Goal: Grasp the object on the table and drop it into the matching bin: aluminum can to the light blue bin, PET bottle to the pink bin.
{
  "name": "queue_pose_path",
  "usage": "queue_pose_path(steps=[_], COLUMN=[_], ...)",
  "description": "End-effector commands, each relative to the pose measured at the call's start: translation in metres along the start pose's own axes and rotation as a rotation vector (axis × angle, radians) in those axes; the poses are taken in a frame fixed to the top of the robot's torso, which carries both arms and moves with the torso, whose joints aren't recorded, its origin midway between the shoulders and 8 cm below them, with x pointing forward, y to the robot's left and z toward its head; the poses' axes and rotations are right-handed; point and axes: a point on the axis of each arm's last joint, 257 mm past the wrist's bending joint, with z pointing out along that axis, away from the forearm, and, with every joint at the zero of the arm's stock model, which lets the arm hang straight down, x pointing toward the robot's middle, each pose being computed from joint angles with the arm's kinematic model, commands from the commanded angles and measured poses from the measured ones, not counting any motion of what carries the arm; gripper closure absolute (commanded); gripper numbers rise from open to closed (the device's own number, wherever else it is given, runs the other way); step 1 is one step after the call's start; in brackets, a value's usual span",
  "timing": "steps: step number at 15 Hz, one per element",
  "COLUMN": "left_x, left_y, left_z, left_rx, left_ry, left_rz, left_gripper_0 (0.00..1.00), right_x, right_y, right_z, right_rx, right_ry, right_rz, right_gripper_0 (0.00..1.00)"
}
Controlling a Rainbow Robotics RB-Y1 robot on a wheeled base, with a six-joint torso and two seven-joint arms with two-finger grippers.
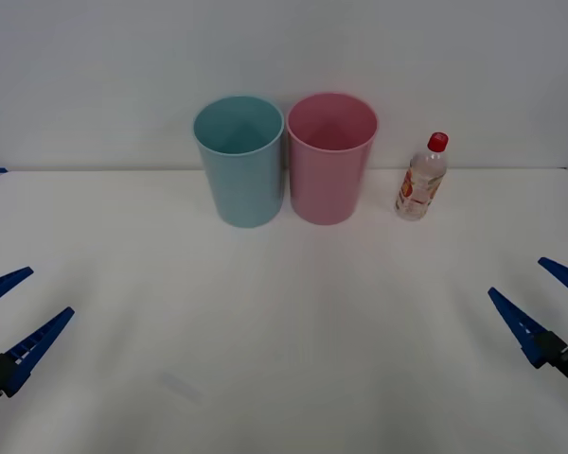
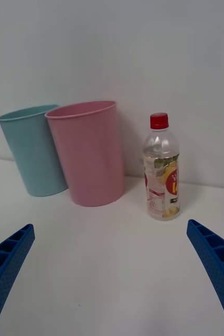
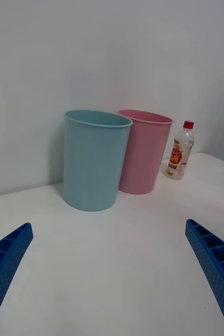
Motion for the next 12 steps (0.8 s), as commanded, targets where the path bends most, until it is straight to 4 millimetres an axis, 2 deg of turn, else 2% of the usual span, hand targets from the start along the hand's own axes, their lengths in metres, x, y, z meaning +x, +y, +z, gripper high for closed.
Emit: queue_pose_path(steps=[1, 7, 12], left_x=[0.0, 0.0, 0.0], left_y=[0.0, 0.0, 0.0], left_z=[0.0, 0.0, 0.0], left_rx=[0.0, 0.0, 0.0], left_ry=[0.0, 0.0, 0.0], left_rz=[0.0, 0.0, 0.0], left_gripper_0=[0.0, 0.0, 0.0], right_x=[0.006, 0.024, 0.034], right_y=[-0.008, -0.018, -0.019], right_z=[0.01, 0.029, 0.056], right_rx=[0.065, 0.192, 0.262], right_ry=[-0.01, -0.004, 0.001], right_rz=[-0.05, -0.067, -0.072], right_gripper_0=[0.0, 0.0, 0.0])
